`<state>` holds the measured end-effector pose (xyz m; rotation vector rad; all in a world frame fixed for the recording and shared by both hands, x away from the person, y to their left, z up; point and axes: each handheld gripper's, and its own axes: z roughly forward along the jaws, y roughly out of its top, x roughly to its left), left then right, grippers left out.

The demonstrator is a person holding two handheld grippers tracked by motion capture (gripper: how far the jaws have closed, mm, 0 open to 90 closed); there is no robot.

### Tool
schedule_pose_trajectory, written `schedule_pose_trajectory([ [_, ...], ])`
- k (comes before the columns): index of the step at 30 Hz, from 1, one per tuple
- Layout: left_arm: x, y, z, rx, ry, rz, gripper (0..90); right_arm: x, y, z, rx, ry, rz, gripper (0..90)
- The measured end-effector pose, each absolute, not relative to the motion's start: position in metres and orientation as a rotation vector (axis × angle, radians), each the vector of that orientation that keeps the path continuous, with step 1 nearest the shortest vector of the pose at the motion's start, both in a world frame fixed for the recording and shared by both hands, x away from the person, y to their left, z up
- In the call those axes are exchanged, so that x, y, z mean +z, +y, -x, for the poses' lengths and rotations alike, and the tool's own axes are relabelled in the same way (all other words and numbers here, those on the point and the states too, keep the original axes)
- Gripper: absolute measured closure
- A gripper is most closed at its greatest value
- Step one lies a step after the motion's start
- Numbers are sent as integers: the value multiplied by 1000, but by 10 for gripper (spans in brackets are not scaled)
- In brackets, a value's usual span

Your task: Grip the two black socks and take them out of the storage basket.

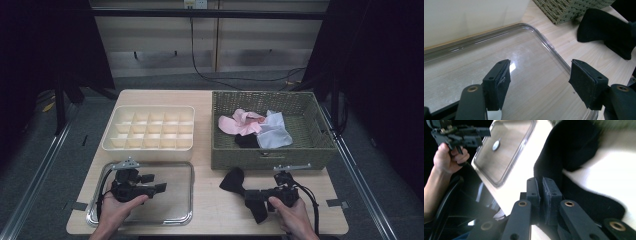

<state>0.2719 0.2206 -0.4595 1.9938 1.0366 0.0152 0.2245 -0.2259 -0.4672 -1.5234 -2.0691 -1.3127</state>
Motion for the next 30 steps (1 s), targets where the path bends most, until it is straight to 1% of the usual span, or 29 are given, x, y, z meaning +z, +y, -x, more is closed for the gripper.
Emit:
schedule_pose_trajectory([
  [5, -460, 220, -272, 12, 1039, -1991, 327, -485, -217, -222, -1248, -2073, 1510, 826],
  [8, -460, 220, -271, 10, 1036, -1994, 327, -488, -214, -221, -1226, -2091, 1506, 818],
  [14, -458, 218, -269, 9, 1023, -2001, 324, -494, -207, -219, -1164, -2089, 1461, 758],
  [16, -455, 213, -266, 3, 999, -2008, 323, -493, -210, -218, -1167, -2094, 1461, 694],
  [18, -455, 210, -266, -2, 990, -2014, 323, -488, -216, -217, -1220, -2078, 1462, 666],
  [21, -454, 205, -267, -19, 983, -2007, 330, -476, -233, -218, -1332, -2033, 1489, 659],
  [23, -453, 201, -268, -25, 971, -2010, 337, -471, -240, -218, -1340, -2030, 1514, 654],
  [25, -451, 194, -268, -36, 953, -2021, 339, -468, -246, -217, -1350, -2023, 1541, 668],
  [27, -450, 191, -269, -43, 941, -2028, 346, -470, -250, -217, -1313, -2061, 1582, 666],
  [30, -449, 175, -273, -77, 904, -2045, 356, -480, -253, -218, -1244, -2083, 1641, 650],
])
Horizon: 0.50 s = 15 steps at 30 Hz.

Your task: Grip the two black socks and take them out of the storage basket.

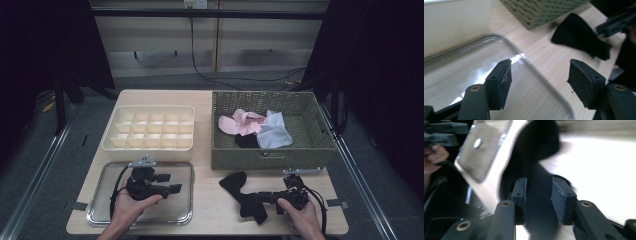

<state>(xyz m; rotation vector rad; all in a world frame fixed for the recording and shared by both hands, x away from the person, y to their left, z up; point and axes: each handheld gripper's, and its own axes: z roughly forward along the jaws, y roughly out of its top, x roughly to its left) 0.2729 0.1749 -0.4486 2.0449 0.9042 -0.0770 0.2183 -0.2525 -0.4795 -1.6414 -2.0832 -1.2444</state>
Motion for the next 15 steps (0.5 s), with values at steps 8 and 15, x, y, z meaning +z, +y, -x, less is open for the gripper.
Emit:
schedule_pose_trajectory([
  [8, -448, 142, -282, -130, 864, -2048, 362, -490, -254, -223, -1199, -2120, 1725, 587],
  [15, -452, 126, -282, -121, 839, -2082, 369, -494, -250, -223, -1154, -2171, 1747, 561],
])
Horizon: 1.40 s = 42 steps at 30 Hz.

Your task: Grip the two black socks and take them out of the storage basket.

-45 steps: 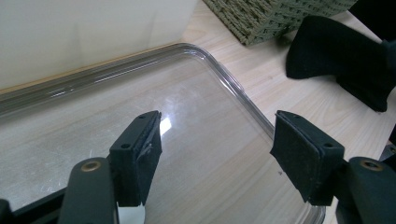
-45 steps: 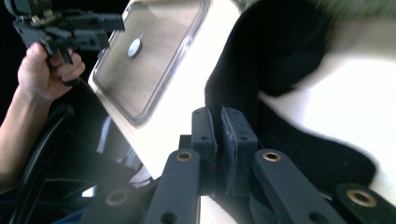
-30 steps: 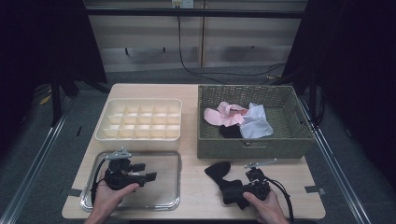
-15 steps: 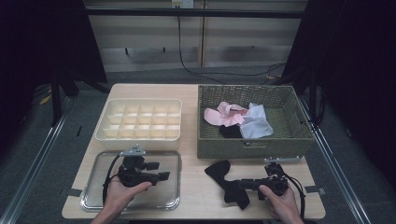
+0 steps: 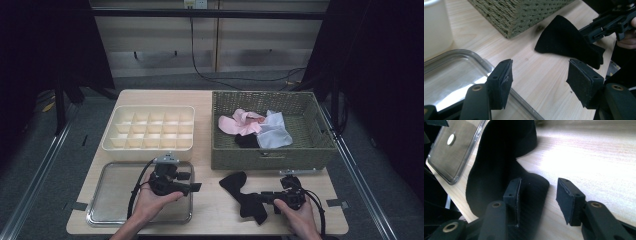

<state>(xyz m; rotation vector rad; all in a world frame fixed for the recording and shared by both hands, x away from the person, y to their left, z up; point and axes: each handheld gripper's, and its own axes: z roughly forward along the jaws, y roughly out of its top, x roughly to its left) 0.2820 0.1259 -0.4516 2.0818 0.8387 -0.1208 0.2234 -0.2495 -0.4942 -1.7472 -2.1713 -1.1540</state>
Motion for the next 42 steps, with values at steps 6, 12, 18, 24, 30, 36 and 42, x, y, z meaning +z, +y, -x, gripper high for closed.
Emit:
schedule_pose_trajectory([
  [6, -456, 110, -286, -140, 826, -2108, 369, -494, -244, -223, -1123, -2237, 1725, 732],
  [12, -457, 102, -288, -143, 831, -2111, 369, -488, -239, -223, -1131, -2306, 1707, 842],
  [18, -460, 88, -294, -149, 806, -2138, 385, -482, -238, -224, -1145, -2329, 1716, 845],
  [24, -460, 63, -299, -208, 773, -2128, 393, -483, -238, -225, -1133, -2335, 1713, 845],
  [30, -467, 34, -301, -271, 769, -2129, 356, -481, -233, -227, -1138, -2347, 1686, 845],
  [36, -470, 16, -299, -298, 763, -2133, 271, -481, -225, -231, -1139, -2357, 1662, 845],
  [42, -476, 15, -301, -264, 788, -2182, 520, -480, -225, -227, -1153, -2355, 1653, 845],
])
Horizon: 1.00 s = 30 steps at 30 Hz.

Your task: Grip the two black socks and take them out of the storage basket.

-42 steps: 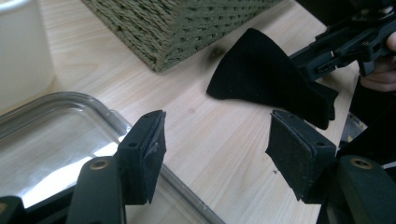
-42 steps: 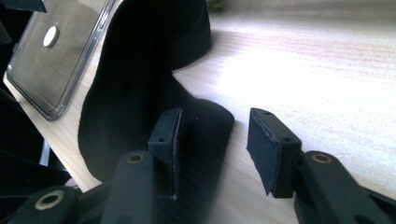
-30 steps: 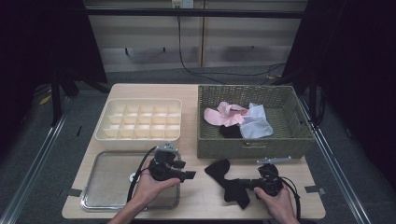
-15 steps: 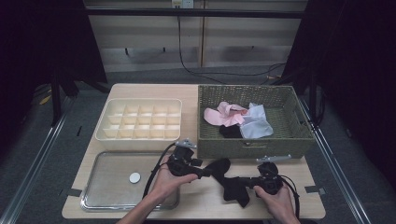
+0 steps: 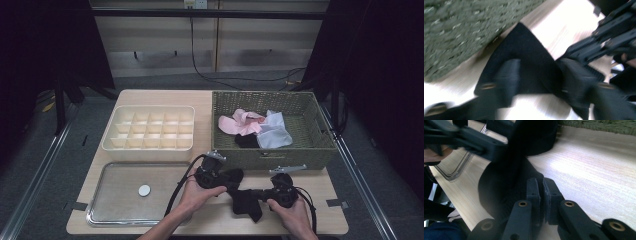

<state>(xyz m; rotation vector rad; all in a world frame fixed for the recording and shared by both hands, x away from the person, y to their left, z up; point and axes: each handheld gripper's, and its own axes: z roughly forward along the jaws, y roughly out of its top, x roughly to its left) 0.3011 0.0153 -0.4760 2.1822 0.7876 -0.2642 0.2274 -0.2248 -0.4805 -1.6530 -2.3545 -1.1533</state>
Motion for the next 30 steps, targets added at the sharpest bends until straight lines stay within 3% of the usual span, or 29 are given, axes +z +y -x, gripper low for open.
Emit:
schedule_pose_trajectory([
  [3, -480, 19, -300, -253, 762, -2211, 722, -480, -226, -226, -1162, -2344, 1654, 846],
  [7, -483, 28, -299, -298, 750, -2159, 896, -477, -229, -226, -1171, -2342, 1663, 846],
  [14, -480, 29, -298, -348, 735, -2100, 877, -474, -230, -226, -1179, -2343, 1671, 846],
  [16, -477, 27, -299, -368, 742, -2070, 711, -475, -229, -226, -1172, -2346, 1664, 846],
  [18, -476, 24, -299, -364, 743, -2076, 610, -476, -227, -226, -1169, -2354, 1650, 846],
  [21, -480, 17, -298, -371, 749, -2132, 548, -476, -225, -225, -1166, -2351, 1645, 846],
  [22, -482, 16, -298, -366, 747, -2159, 550, -476, -224, -226, -1164, -2353, 1641, 846],
  [26, -487, 12, -294, -360, 716, -2179, 854, -476, -225, -226, -1171, -2338, 1644, 845],
  [30, -486, 18, -295, -379, 698, -2161, 895, -474, -228, -226, -1173, -2333, 1656, 845],
])
